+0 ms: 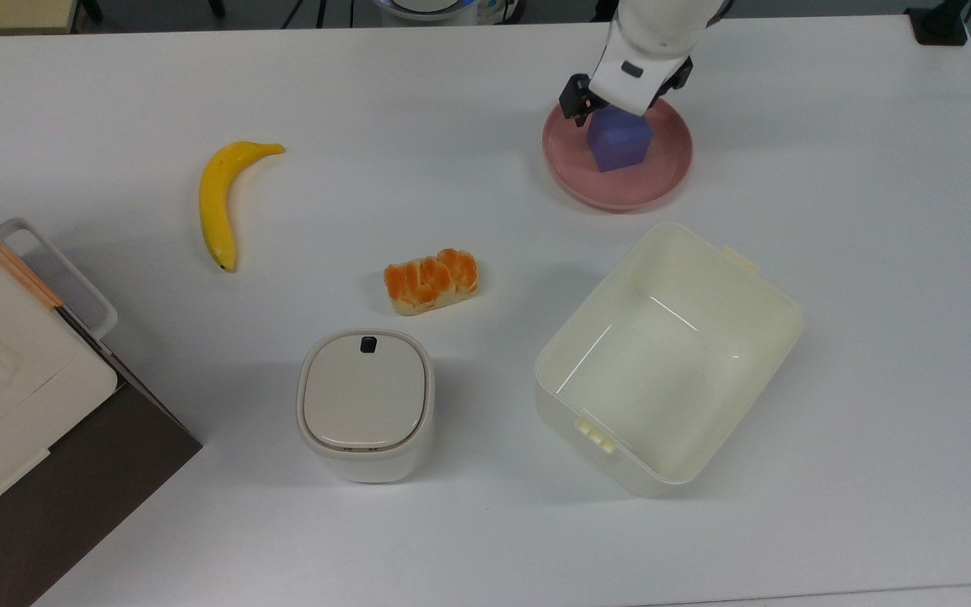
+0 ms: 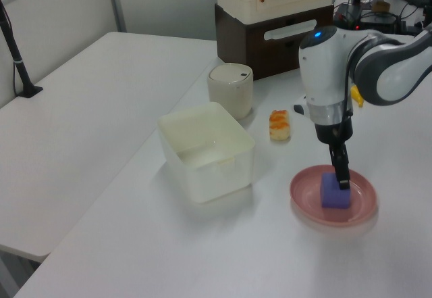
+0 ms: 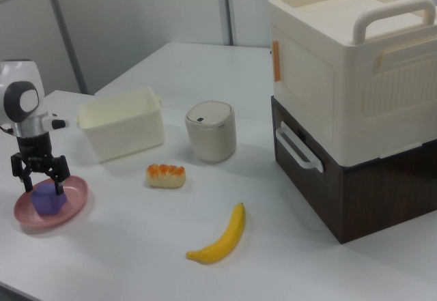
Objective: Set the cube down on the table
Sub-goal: 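Lower the gripper onto the purple cube and close on it, then lift the purple cube off the plate and carry it toward the banana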
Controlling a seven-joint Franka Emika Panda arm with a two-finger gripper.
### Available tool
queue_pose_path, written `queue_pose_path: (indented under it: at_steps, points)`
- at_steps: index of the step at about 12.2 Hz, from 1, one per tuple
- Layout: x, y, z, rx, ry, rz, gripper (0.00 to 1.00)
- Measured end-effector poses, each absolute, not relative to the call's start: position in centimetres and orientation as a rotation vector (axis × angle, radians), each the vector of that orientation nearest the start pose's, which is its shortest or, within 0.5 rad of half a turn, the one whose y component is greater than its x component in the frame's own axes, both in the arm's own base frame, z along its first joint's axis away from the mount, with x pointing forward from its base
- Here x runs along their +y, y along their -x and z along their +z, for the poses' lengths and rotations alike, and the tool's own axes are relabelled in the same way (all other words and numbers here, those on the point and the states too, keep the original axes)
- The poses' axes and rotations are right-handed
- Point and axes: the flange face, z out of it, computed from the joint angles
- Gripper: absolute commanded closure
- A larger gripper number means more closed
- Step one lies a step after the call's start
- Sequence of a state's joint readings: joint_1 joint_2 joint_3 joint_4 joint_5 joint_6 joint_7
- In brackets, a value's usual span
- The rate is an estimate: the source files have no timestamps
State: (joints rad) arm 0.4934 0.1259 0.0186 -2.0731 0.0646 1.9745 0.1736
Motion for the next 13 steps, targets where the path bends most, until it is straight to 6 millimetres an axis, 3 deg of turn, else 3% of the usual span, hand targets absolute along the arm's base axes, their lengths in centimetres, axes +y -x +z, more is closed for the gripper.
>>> queue_pose_path:
  at_steps: [2,3,5,10,13]
  points:
    - [27.1,-47.3,33.9,-0.457,3.112,0.387,0.28]
    - [27.2,-47.2,33.8,-0.443,3.115,0.389,0.46]
    - [27.9,-46.8,33.8,-0.431,3.122,0.389,0.71]
    - [28.4,-46.9,34.3,-0.433,3.121,0.372,0.74]
    - [26.6,-48.1,36.8,-0.390,3.123,0.397,0.74]
